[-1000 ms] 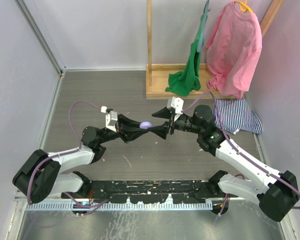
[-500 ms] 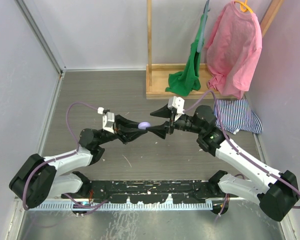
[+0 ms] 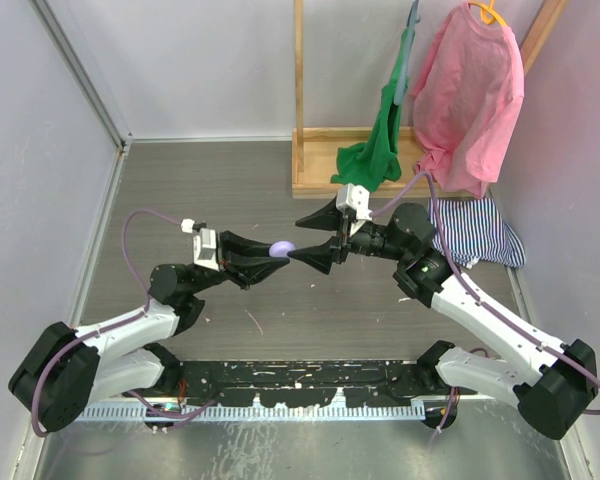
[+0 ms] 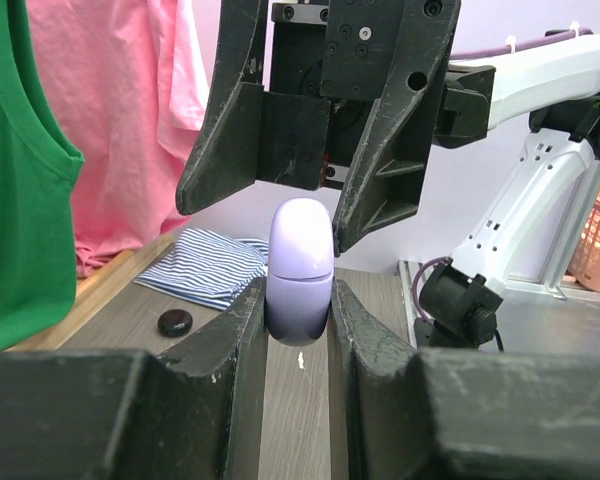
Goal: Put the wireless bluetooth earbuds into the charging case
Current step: Open the charging case.
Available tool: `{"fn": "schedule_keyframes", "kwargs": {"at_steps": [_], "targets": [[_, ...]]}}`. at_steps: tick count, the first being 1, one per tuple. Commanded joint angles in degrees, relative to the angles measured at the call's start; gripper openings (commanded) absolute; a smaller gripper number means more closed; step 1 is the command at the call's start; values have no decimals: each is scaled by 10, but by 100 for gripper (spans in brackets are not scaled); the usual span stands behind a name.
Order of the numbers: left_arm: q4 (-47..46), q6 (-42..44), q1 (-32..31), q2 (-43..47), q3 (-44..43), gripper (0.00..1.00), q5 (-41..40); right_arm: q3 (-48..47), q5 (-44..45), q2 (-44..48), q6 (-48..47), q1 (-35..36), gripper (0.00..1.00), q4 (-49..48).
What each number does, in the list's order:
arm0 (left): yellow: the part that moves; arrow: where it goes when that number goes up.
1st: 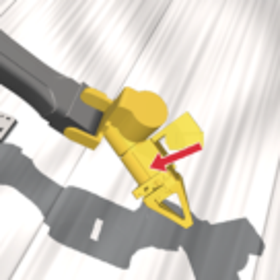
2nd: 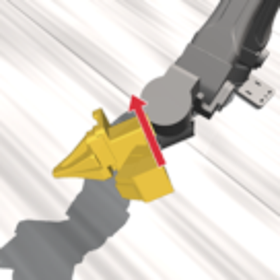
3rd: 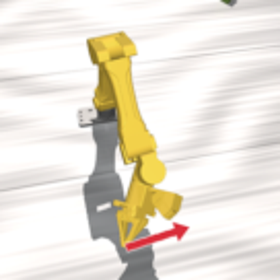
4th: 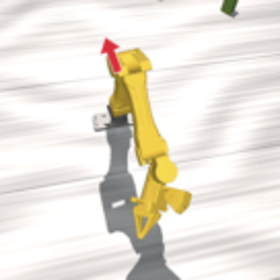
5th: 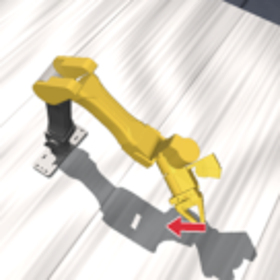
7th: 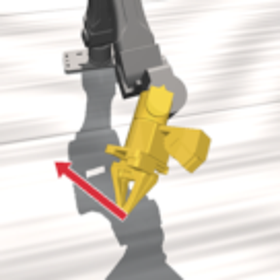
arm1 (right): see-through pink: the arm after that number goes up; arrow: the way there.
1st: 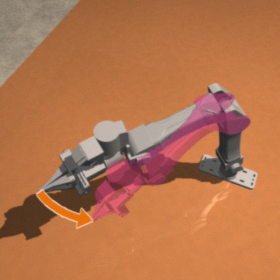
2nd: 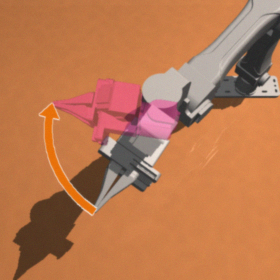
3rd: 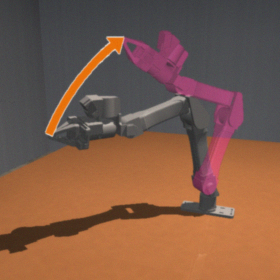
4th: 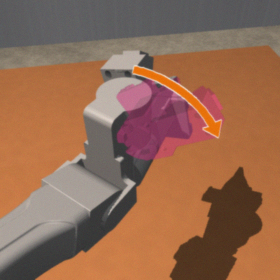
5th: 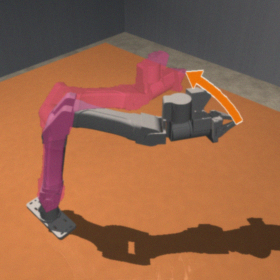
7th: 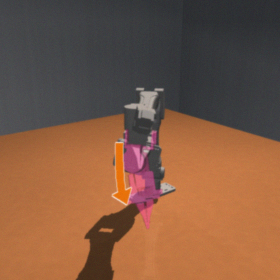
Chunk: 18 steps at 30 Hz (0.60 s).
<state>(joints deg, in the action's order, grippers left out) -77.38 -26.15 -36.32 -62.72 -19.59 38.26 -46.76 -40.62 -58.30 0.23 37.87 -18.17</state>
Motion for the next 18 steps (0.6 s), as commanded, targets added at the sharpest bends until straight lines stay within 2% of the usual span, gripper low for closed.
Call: {"fn": "schedule_keyframes", "kwargs": {"at_steps": [1, 18], "targets": [[-45, 2, -8, 16, 4, 0, 12, -40, 20, -4, 10, -5, 70, -27], [-45, 46, -14, -16, 3, 0, 51, -60, 41, -8, 15, -4, 70, -10]]}}
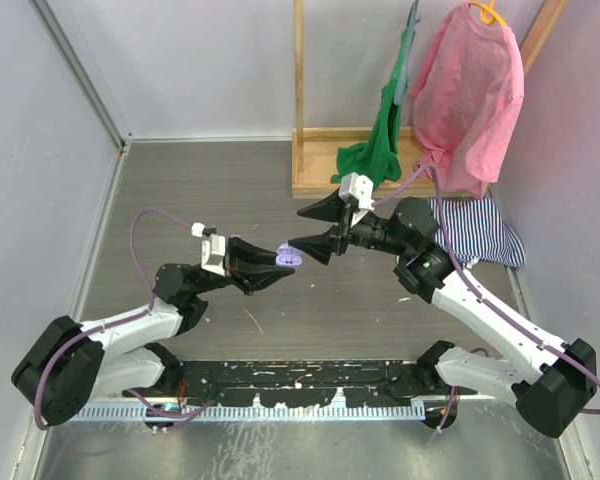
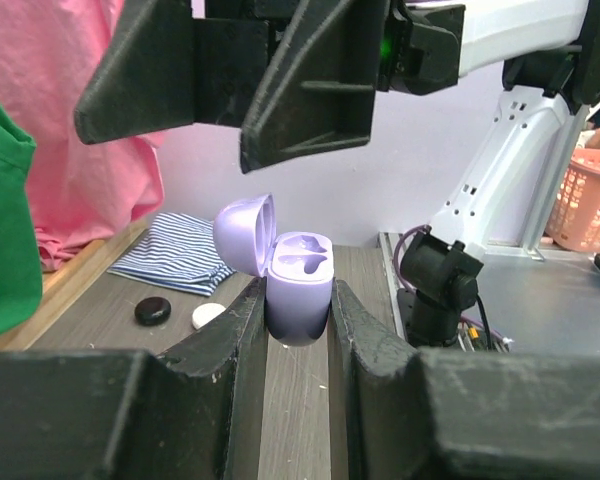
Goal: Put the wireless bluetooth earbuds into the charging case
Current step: Open the charging case, then move the earbud to the center of the board.
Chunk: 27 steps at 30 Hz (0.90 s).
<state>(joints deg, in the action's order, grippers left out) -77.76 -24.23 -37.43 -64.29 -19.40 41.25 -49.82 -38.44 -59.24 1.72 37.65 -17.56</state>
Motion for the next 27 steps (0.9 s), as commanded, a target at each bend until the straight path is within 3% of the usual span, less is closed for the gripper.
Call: {"fn": "schedule_keyframes", "kwargs": {"at_steps": [1, 10, 21, 27], "targets": [[-42, 30, -3, 0, 1, 0, 22, -29, 21, 1, -1, -2, 70, -13], [-41, 119, -3, -25, 31, 0, -11, -36, 54, 5, -7, -3, 70, 37], [-41, 232, -3, -31, 56, 0, 13, -50, 273, -42, -32, -4, 70, 197], [-40, 271, -2, -40, 60, 0, 34, -45, 347, -104, -33, -9, 69, 216]]}}
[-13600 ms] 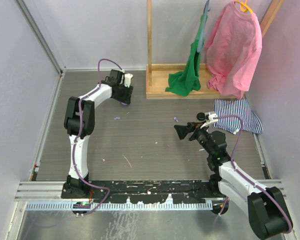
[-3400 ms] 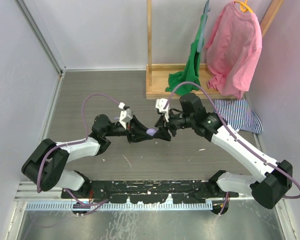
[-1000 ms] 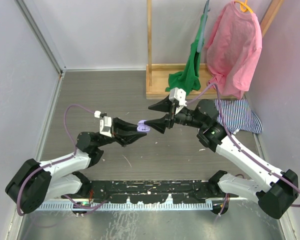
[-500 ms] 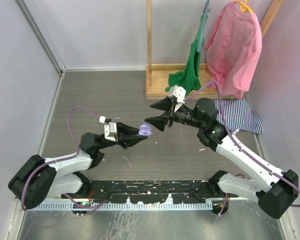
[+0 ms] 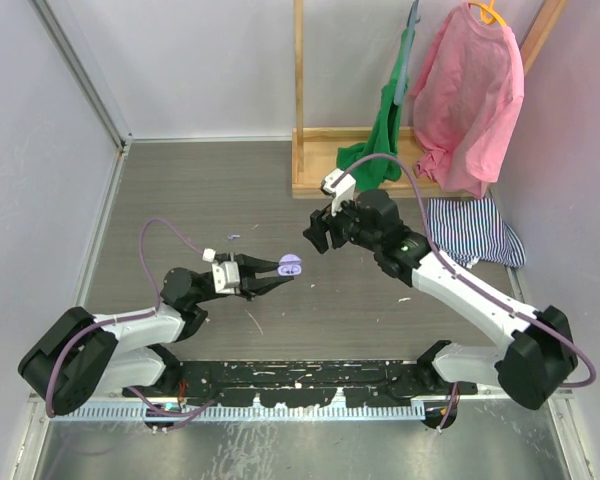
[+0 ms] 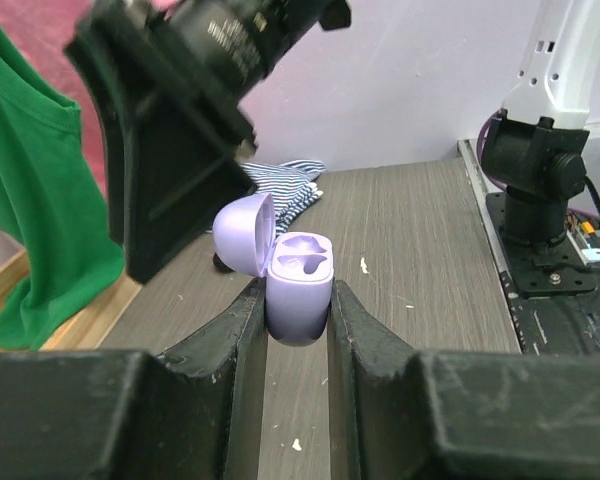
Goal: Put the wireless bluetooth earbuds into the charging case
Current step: Move the earbud to the center of the board.
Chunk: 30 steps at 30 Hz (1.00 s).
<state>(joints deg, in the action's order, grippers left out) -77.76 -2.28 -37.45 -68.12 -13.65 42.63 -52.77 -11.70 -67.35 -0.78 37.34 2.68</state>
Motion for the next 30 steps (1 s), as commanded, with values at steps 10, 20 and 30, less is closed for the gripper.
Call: {"fn": "schedule_keyframes", "kwargs": {"at_steps": [10, 20, 30], "targets": [[-39, 93, -3, -4, 8, 0, 62, -41, 113, -155, 14, -65, 66, 41], [-20, 134, -8, 2, 12, 1, 86, -94, 46, -259, 19, -156, 58, 96], [35, 215, -25, 11, 16, 0, 59, -175, 60, -362, 2, -172, 51, 146]]}}
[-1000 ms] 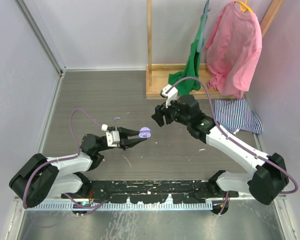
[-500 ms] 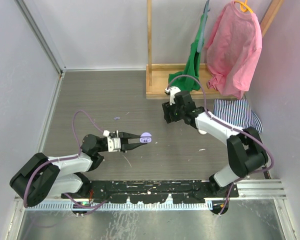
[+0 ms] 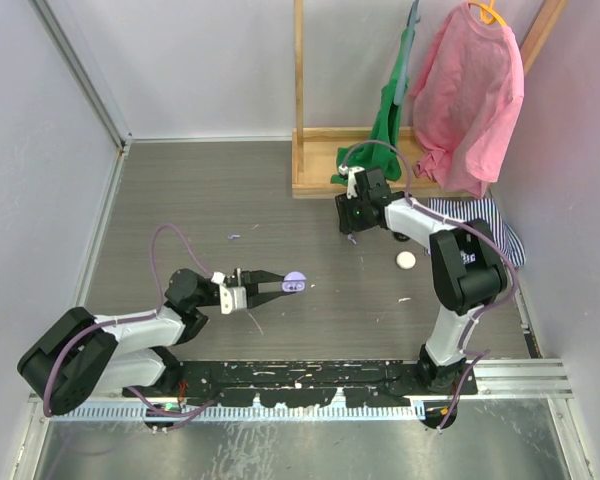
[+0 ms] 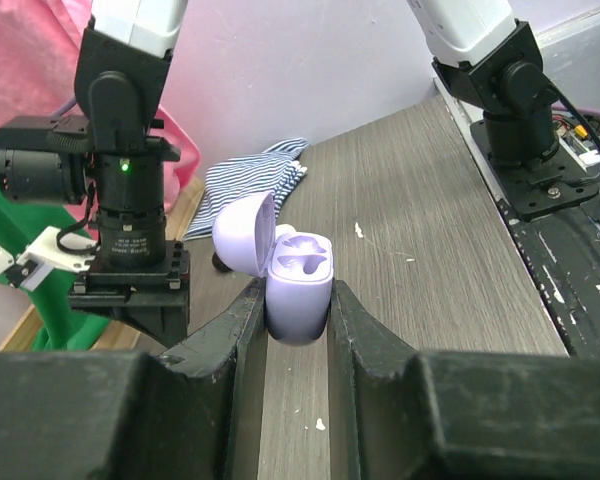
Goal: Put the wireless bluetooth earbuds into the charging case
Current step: Move the earbud to the center of the board.
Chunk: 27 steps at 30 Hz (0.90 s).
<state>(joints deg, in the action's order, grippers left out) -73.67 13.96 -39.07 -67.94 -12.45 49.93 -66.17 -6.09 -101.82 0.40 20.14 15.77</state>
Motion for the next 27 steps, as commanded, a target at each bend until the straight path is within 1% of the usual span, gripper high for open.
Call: {"fn": "schedule_keyframes", "kwargs": {"at_steps": [1, 7, 19, 25, 27], "targets": [[-4, 59, -10, 9, 4, 0, -17, -46, 6, -25, -13, 0, 51, 15], [6, 79, -16, 2, 2, 0, -24, -75, 6, -57, -20, -2, 41, 42], [23, 87, -19, 7, -1, 0, -27, -98, 0, -88, -25, -2, 38, 104], [28, 87, -21, 6, -2, 0, -30, -96, 11, -89, -23, -1, 32, 116], [30, 87, -22, 6, -3, 0, -30, -91, 16, -82, -23, 2, 27, 118]]}}
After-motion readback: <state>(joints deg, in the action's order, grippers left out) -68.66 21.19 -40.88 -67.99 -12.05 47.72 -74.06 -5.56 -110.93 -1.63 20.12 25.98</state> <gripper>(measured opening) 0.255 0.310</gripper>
